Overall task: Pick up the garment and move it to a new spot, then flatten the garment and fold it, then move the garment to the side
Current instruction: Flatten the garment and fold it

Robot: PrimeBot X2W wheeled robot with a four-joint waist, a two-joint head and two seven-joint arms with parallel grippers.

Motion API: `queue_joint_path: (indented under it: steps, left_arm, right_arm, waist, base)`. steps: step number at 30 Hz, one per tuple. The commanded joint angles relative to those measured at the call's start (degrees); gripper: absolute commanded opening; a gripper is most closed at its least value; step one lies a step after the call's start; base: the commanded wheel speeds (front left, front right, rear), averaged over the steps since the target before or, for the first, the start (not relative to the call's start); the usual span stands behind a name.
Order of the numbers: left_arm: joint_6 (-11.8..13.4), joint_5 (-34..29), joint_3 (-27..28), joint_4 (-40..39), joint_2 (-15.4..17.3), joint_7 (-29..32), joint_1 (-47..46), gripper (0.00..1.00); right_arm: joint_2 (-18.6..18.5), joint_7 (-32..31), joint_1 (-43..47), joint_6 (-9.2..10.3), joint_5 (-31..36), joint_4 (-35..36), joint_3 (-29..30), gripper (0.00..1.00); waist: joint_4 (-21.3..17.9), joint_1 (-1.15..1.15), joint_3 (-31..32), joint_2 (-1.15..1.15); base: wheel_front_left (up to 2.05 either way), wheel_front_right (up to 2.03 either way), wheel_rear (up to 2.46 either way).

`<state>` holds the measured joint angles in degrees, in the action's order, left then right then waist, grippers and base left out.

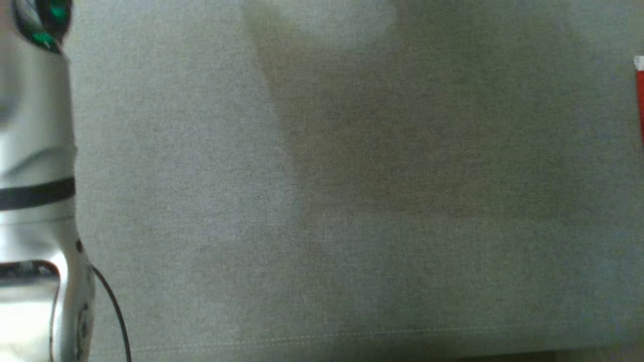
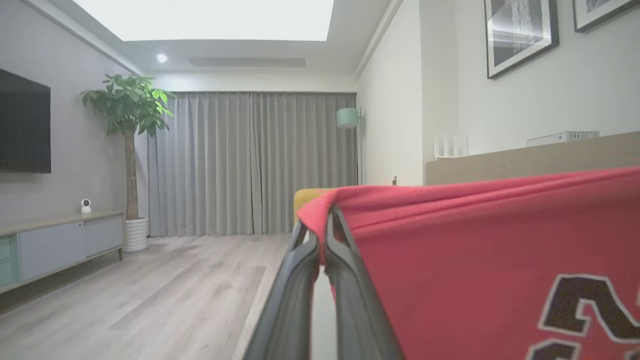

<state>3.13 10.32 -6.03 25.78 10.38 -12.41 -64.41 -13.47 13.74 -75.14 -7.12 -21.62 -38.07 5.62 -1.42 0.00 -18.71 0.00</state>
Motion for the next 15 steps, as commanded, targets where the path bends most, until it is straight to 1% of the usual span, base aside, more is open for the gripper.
queue_joint_path:
  steps: [1, 4, 6, 9, 11, 12, 15]
  left_arm:
    - [0.8, 1.0, 2.8, 2.0, 2.6, -0.4, 1.8, 0.0]
    - [0.7, 3.0, 3.9, 6.3, 1.5, -1.2, 6.2, 0.0]
    - [0.9, 4.4, 5.0, 9.0, 0.5, -1.7, 10.2, 0.0]
    - [1.3, 6.5, 6.7, 12.8, -1.7, -2.3, 16.8, 0.0]
    - [1.4, 6.7, 6.8, 15.0, -3.0, -2.5, 21.2, 0.0]
    - [1.4, 6.8, 6.7, 16.0, -3.7, -2.5, 23.3, 0.0]
    - [1.5, 8.3, 8.8, 15.4, -5.4, -2.6, 29.0, 0.0]
  right_arm:
    - [-0.7, 0.7, 1.1, -0.36, -0.4, -0.7, 0.3, 0.0]
    - [-0.7, 0.9, 5.7, -0.36, -2.3, -3.4, -1.4, 0.0]
    - [-0.7, 0.7, 9.8, -0.36, -4.2, -5.0, -3.6, 0.0]
    - [-0.7, 0.5, 16.2, -0.36, -7.3, -6.4, -6.8, 0.0]
    - [-1.3, -0.1, 20.9, -0.36, -8.6, -6.4, -10.1, 0.0]
    - [-1.2, -0.5, 23.3, -0.36, -10.4, -6.4, -10.7, 0.0]
    - [-2.2, -1.8, 30.7, -0.36, -14.5, -4.9, -13.7, 0.0]
  waist:
    - [-0.4, 0.0, 0.5, 0.0]
    - [-0.6, 0.0, 0.7, 0.0]
    - [-1.0, 0.0, 1.0, 0.0]
    - [-1.3, 0.0, 1.5, 0.0]
    - [-1.5, 0.0, 2.2, 0.0]
    - [-1.7, 0.0, 2.5, 0.0]
    - [-1.8, 0.0, 3.8, 0.0]
  base:
    - [0.0, 0.0, 0.0]
    - [0.0, 0.0, 0.0]
    - [0.0, 0.0, 0.0]
    - [0.0, 0.0, 0.0]
    - [0.0, 0.0, 0.0]
    - [0.0, 0.0, 0.0]
    - [0.0, 0.0, 0.0]
